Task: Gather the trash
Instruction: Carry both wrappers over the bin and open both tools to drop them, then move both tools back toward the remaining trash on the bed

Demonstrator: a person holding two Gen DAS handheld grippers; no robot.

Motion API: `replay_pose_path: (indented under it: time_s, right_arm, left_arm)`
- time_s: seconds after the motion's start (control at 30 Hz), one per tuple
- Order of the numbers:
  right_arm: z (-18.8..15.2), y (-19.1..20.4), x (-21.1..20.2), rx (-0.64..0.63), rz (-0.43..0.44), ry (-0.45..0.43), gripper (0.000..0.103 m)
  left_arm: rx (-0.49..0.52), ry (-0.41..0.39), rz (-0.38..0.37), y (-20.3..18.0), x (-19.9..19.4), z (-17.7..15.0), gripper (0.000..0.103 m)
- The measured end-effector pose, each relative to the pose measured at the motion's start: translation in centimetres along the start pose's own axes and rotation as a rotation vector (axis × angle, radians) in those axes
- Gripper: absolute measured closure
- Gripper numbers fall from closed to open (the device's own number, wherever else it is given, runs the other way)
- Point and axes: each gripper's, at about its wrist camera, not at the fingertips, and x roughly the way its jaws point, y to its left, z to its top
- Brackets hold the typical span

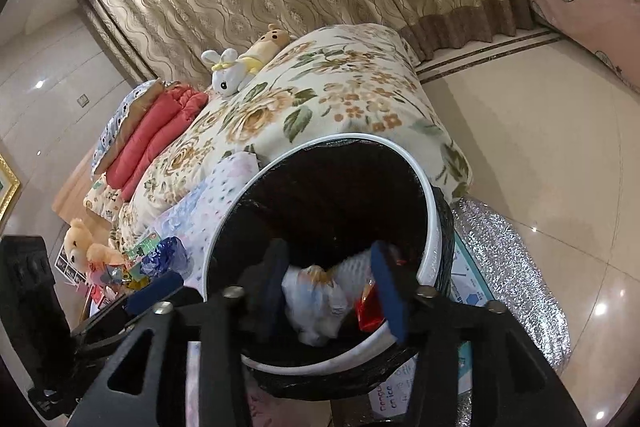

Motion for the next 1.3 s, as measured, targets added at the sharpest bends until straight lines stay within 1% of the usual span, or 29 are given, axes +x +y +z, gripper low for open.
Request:
replay_pose_path:
  time_s: [0.03,0.1,0.27,0.47,0.67,1.0,1.3]
  right_arm:
    - [-0.1,0.1,0.0,-0.002,0.0,-0.002,0.042]
    - [-0.3,0.5,-0.2,-0.011,0.001,-0.01,0.032]
    - [-1.1,2.4,-0.5,-0.049,0.01,-0.017,0.021]
    - [-2.4,5.2,-0.5,-0.096,0.051,-0.01,0.017]
    - [-3.8,8.7,0.1,-0.149,0.108,0.009,0.016]
    - [-6.5,13.5,2.3,-0.222,0.178,0.081,0.015]
    - [-8.5,16.9,5.3,-0.271,0.204,0.151,0.014]
  left_arm:
    - [-0.007,0.002,0.002,0.3,-0.1,-0.2,0.039]
    - [-0.022,0.007,0.012,0.9,-0.5,-0.8,0.038]
    - [-0.082,0.009,0.031,3.1,-1.6,-2.5,0.038]
    - [-0.145,0.004,0.077,5.8,-3.4,-4.5,0.037]
    - [-0.208,-0.009,0.132,9.0,-5.6,-6.4,0.036]
    - [-0.331,-0.025,0.226,14.8,-9.0,-9.8,0.036]
    - [-0.425,-0.046,0.298,19.2,-11.4,-11.7,0.034]
